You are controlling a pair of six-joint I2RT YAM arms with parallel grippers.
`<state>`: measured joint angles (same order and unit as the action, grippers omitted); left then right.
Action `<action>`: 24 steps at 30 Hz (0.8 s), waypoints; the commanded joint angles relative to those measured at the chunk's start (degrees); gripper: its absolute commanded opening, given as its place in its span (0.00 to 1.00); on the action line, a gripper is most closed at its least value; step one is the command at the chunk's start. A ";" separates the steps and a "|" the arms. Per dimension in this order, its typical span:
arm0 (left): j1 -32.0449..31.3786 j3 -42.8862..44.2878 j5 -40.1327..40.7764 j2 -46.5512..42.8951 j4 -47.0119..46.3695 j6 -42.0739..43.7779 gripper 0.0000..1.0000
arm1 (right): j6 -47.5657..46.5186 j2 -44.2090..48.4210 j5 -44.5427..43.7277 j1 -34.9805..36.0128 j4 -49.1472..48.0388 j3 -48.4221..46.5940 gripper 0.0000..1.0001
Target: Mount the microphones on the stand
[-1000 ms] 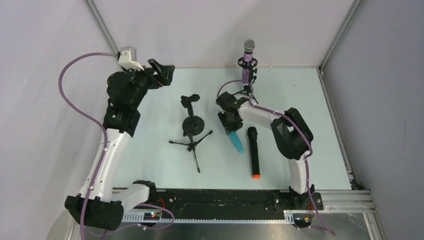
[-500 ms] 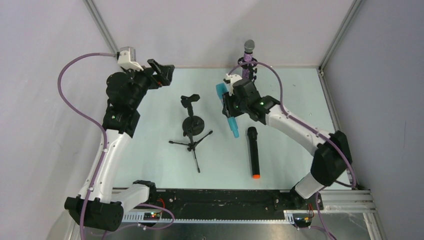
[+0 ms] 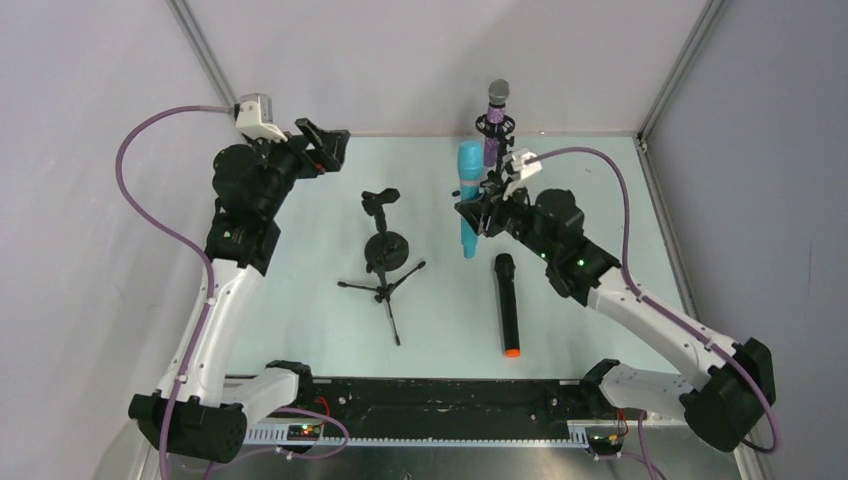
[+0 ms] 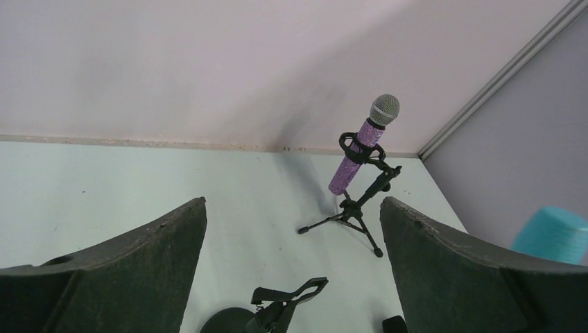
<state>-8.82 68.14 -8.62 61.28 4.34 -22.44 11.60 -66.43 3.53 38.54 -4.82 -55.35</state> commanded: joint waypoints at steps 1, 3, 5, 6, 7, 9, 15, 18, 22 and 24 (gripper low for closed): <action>-0.41 -0.59 0.64 -1.52 -1.87 1.18 0.98 | 1.15 5.32 2.23 -0.28 -19.34 4.87 0.00; -0.45 -0.64 0.79 -1.58 -1.88 1.31 0.98 | 0.81 6.39 3.88 -0.61 -21.16 5.58 0.00; -0.51 -0.64 0.92 -1.60 -1.88 1.34 0.98 | 0.55 7.03 6.33 -1.02 -21.98 5.68 0.00; -0.51 -0.66 0.85 -1.60 -1.86 1.39 0.98 | 0.56 7.37 6.85 -1.11 -22.47 5.71 0.00; -0.50 -0.65 0.83 -1.60 -1.91 1.36 0.98 | 0.63 7.59 7.55 -1.30 -22.62 5.70 0.00; -0.60 -0.71 0.93 -1.60 -1.88 1.39 0.98 | 0.46 8.17 8.31 -1.60 -23.22 5.71 0.00; -0.71 -0.73 1.17 -1.61 -1.87 1.47 0.98 | -2.84 8.96 10.49 -2.10 -31.18 9.02 0.00; -0.72 -0.78 1.09 -1.61 -1.87 1.55 0.98 | -3.45 9.04 9.94 -2.22 -40.45 13.45 0.00; -0.76 -0.69 1.41 -1.53 -1.88 1.70 0.98 | -4.24 8.26 11.07 -2.22 -46.77 16.20 0.00; -0.78 -0.72 1.33 -1.48 -1.87 1.64 0.98 | -5.08 7.79 12.73 -2.17 -47.69 16.31 0.00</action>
<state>-9.26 68.14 -7.81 61.06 4.34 -22.28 8.93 -58.59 13.63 36.51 -41.56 -38.87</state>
